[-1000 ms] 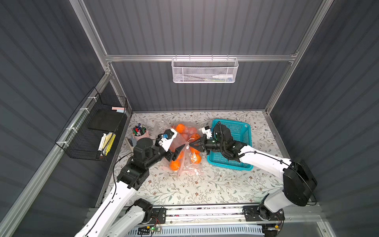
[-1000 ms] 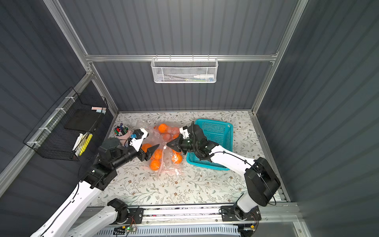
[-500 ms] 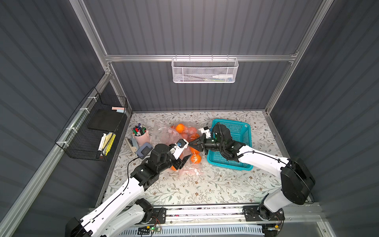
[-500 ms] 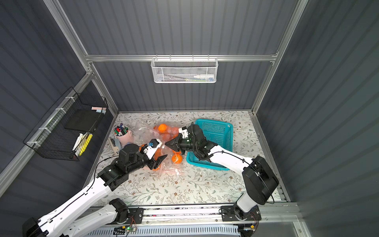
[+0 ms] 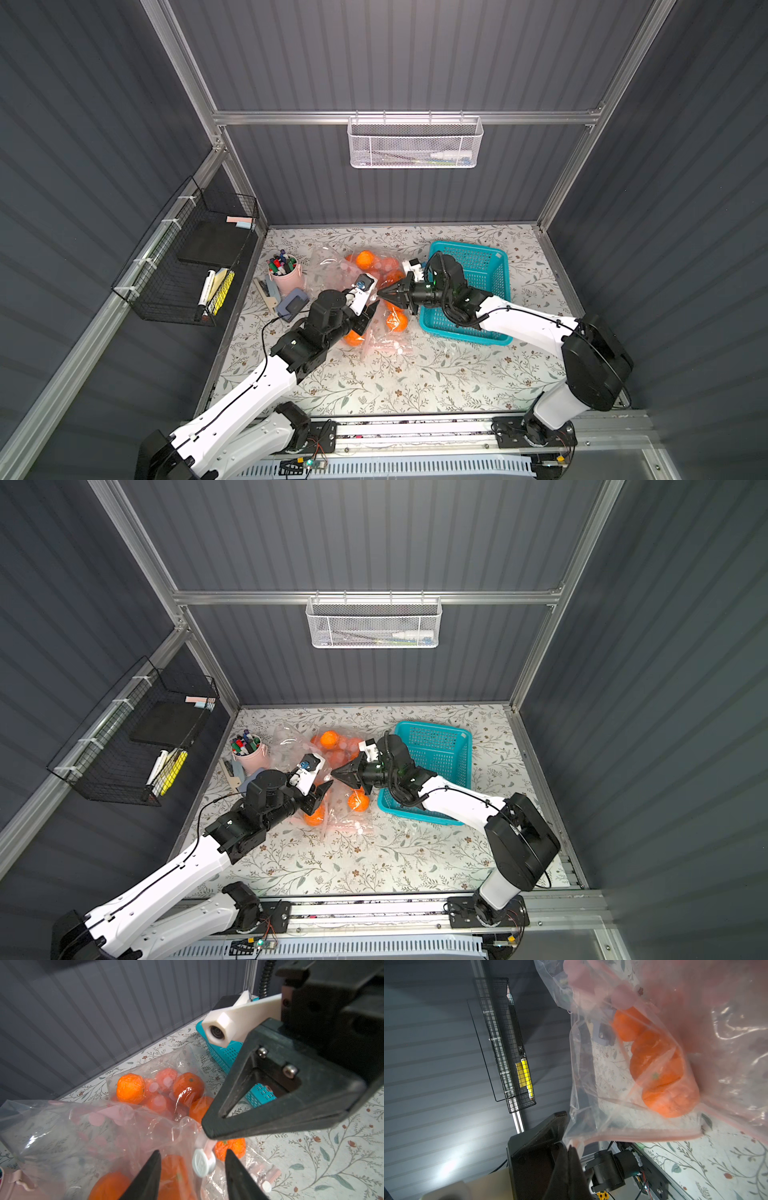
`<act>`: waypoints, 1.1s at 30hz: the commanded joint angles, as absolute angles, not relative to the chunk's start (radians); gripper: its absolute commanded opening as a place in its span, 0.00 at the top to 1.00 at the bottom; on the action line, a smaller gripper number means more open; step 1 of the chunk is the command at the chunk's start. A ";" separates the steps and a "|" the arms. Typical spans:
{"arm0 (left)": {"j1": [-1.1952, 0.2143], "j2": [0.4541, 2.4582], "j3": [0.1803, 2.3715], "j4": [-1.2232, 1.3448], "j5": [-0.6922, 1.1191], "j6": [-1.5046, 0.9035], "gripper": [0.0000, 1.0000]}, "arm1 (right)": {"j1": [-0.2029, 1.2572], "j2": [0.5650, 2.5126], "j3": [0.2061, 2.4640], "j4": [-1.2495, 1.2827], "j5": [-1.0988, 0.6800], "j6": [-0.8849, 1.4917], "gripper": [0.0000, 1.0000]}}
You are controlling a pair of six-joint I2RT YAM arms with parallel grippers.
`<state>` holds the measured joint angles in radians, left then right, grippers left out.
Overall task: Open the zip-top bag and take out the orange
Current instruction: Unzip the zipper on the zipper food storage bag.
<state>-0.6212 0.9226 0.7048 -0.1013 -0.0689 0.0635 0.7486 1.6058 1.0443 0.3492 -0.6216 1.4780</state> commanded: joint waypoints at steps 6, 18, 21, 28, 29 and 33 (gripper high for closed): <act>-0.629 0.939 0.692 -0.099 -0.071 0.075 0.67 | 0.755 1.627 1.031 0.406 -0.635 1.533 1.00; -0.629 0.925 0.673 -0.112 -0.069 0.082 0.67 | 0.755 1.627 1.035 0.423 -0.639 1.548 1.00; -0.628 0.927 0.678 -0.112 -0.072 0.085 0.67 | 0.758 1.631 1.034 0.428 -0.644 1.548 1.00; -0.628 0.887 0.678 -0.091 -0.134 0.091 0.59 | 0.758 1.637 1.031 0.434 -0.648 1.549 1.00; -0.629 0.879 0.678 -0.089 -0.143 0.092 0.59 | 0.759 1.637 1.031 0.436 -0.648 1.549 1.00; -0.628 0.868 0.674 -0.081 -0.147 0.101 0.61 | 0.759 1.637 1.024 0.444 -0.645 1.555 1.00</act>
<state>-0.6212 0.8818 0.6758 -0.1024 -0.1226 0.0818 0.7544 1.6295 1.0389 0.4057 -0.6308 1.5181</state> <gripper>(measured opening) 0.402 0.047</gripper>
